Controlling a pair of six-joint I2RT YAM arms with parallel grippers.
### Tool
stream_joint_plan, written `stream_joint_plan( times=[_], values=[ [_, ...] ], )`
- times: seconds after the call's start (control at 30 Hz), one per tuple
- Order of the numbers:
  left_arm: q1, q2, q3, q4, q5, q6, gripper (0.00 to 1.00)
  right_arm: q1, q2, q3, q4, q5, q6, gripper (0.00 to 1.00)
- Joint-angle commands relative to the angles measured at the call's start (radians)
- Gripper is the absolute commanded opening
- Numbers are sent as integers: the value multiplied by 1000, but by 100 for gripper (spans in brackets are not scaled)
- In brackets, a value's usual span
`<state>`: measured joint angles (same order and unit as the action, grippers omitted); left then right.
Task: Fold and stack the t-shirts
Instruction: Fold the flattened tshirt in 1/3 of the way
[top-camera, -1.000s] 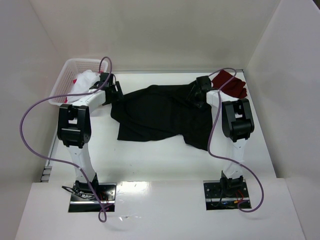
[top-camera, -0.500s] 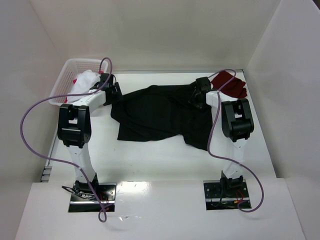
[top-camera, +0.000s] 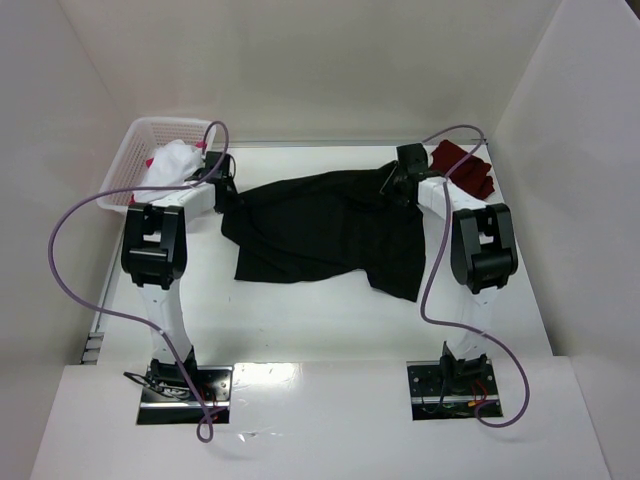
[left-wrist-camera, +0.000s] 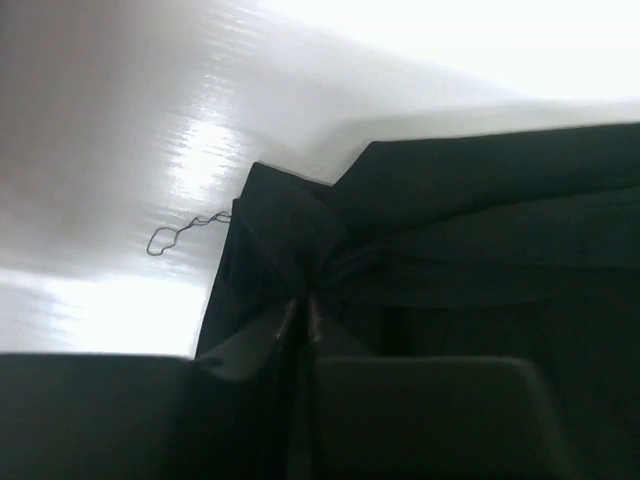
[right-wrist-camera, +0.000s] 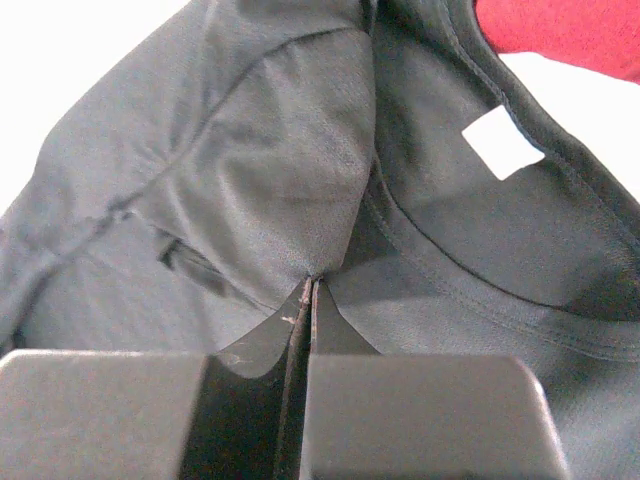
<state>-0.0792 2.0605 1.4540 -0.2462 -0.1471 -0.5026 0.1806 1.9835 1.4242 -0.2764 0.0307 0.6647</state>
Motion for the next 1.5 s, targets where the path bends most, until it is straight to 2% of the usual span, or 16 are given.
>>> stream_joint_plan(
  times=[0.0,0.07,0.23,0.4,0.53,0.77,0.83,0.93,0.97,1.03,1.07,1.13,1.17,1.23,1.33,1.47],
  values=[
    [2,4,48,30,7,9,7,-12,-71,59,3,23,3,0],
    [2,15,80,21,18,9,0,-23,-71,85,3,23,3,0],
    [2,-6,187,1,41,19,0,-61,-101,156,-35,12,-8,0],
    [2,-111,262,-33,4,61,0,-96,-170,275,-84,12,-40,0],
    [2,-212,260,-77,-6,70,0,-96,-267,286,-103,0,-50,0],
    [2,-524,148,-106,27,79,0,-96,-572,139,-92,-58,-40,0],
    [2,-612,83,-116,75,79,0,-96,-724,89,-92,-75,-31,0],
    [2,-821,-24,-126,142,107,0,-96,-941,-5,-119,-84,-22,0],
    [2,-938,-47,-145,174,120,0,-96,-989,-34,-133,-94,-22,0],
    [2,-1064,-89,-180,185,131,0,-87,-1127,-45,-183,-103,-22,0],
    [2,-1194,-115,-192,198,140,0,-87,-1165,-35,-205,-116,-22,0],
    [2,-1308,-115,-252,198,141,0,-87,-1256,4,-286,-117,-22,0],
    [-7,-1395,-95,-278,186,141,0,-87,-1269,75,-322,-117,-37,0],
    [-7,-1454,-22,-358,175,141,0,-87,-1295,151,-374,-117,-48,0],
    [-7,-1520,45,-386,193,116,0,-87,-1304,293,-432,-126,-48,0],
    [-7,-1502,97,-375,211,96,0,-87,-1258,412,-477,-126,-68,0]
  ],
)
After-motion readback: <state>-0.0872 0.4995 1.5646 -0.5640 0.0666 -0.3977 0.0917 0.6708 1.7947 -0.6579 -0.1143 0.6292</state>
